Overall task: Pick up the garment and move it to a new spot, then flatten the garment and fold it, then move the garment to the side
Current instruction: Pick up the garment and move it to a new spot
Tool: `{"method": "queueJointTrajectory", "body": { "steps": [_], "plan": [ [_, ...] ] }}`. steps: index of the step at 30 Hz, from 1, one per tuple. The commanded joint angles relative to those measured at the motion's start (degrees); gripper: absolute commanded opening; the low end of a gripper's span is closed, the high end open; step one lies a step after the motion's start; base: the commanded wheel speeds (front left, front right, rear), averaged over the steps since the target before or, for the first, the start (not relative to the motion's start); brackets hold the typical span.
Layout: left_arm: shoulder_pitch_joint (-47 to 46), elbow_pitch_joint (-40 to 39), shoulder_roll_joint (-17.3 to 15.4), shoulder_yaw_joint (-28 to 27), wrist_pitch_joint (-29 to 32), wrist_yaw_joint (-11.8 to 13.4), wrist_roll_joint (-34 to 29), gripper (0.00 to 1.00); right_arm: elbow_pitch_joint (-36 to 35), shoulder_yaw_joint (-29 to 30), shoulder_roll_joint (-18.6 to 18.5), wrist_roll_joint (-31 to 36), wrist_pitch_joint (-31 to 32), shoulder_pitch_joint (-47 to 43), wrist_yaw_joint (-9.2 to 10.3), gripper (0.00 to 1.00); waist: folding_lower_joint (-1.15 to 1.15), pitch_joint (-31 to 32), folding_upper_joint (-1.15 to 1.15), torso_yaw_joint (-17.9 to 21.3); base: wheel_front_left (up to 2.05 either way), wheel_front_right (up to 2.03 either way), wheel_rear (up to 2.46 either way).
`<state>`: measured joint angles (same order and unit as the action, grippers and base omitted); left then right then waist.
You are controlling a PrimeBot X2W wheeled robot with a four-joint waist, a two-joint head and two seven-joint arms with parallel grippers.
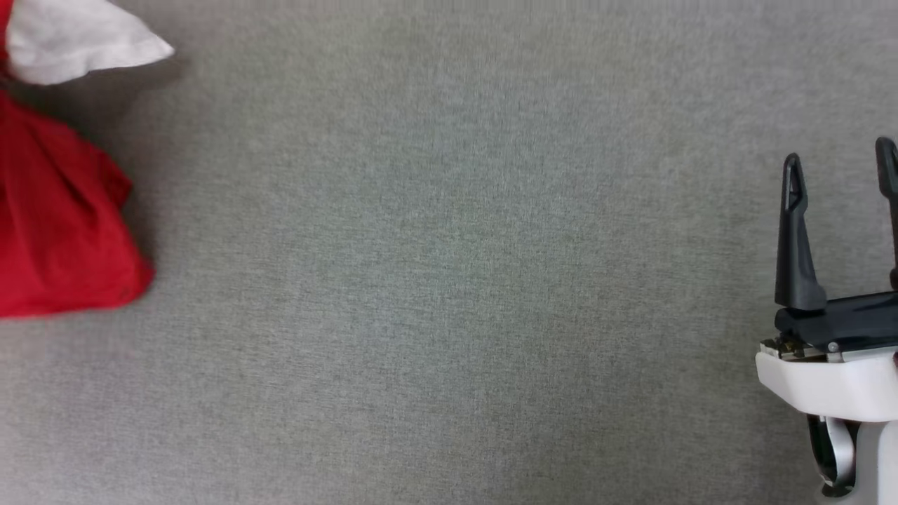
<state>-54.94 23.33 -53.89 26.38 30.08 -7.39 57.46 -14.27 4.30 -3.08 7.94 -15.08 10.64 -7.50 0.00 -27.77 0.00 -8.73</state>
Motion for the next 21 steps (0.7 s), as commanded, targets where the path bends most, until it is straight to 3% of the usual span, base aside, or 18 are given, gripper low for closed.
{"method": "queueJointTrajectory", "body": {
  "steps": [1, 13, 21],
  "plan": [
    [-0.7, -0.3, -0.3, 0.2, -0.1, 0.0, -0.4, 0.00, 0.2, -0.1, 0.2, -0.3, -0.1, -0.6, 0.02, 1.00, 0.00, 2.3, 0.00, 0.2, 0.00, 0.00, 0.00],
    [-12.9, -17.1, -0.1, 12.0, 2.8, 0.0, -4.0, 0.00, 2.3, -0.4, 0.3, -6.0, -0.1, -2.2, 0.02, 1.00, 0.00, 8.8, 0.00, 6.4, 0.00, 0.00, 0.00],
    [-18.4, -24.5, 2.4, 17.8, 5.1, 0.0, -4.4, 0.00, 2.8, 0.2, 0.3, -8.1, -0.1, -2.7, 0.02, 1.00, 0.00, 10.2, 0.00, 11.7, 0.00, 0.00, 0.00]
  ]
}}
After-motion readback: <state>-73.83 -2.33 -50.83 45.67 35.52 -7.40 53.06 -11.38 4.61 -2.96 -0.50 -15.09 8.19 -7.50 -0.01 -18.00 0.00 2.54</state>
